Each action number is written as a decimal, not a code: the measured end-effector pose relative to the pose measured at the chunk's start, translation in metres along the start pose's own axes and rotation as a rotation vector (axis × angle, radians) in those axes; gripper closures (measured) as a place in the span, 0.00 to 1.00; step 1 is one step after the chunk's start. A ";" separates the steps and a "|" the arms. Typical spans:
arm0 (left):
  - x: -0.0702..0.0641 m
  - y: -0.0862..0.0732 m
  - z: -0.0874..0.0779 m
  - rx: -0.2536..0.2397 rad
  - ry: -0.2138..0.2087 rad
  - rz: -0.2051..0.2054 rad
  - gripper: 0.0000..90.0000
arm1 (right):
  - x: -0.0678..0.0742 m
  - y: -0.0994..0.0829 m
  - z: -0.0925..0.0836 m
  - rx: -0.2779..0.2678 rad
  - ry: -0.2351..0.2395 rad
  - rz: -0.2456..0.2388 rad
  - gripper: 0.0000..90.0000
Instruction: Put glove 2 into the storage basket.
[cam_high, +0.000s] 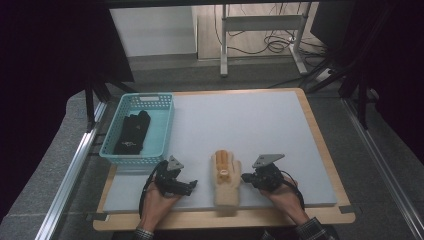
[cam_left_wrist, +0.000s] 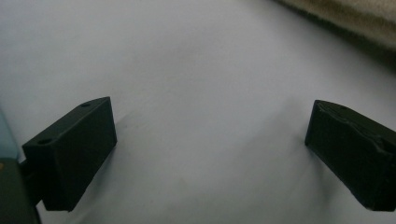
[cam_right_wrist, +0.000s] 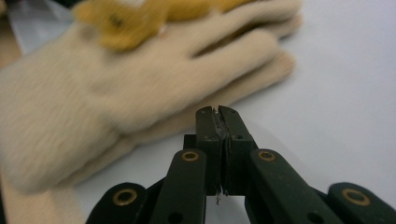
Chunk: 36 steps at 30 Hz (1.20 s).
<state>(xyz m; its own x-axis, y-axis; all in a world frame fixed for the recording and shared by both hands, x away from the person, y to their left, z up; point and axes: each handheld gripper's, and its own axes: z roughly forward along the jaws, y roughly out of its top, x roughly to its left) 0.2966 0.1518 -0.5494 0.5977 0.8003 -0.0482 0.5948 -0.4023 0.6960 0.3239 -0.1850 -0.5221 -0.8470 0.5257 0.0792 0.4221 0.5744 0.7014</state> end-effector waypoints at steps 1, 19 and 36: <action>0.000 -0.001 -0.001 0.000 -0.001 -0.003 0.03 | 0.002 -0.003 0.000 -0.004 0.011 -0.003 0.96; 0.028 -0.031 -0.026 -0.012 0.065 -0.069 0.01 | 0.037 0.004 0.023 -0.010 0.097 -0.060 0.97; 0.030 -0.032 -0.027 -0.016 0.060 -0.061 0.02 | 0.049 0.040 0.066 -0.032 0.086 -0.068 0.96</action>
<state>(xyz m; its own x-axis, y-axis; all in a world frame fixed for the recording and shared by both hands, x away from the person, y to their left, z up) 0.2809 0.2003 -0.5542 0.5273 0.8483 -0.0481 0.6203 -0.3456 0.7042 0.3210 -0.0951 -0.5367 -0.8984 0.4298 0.0906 0.3537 0.5855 0.7295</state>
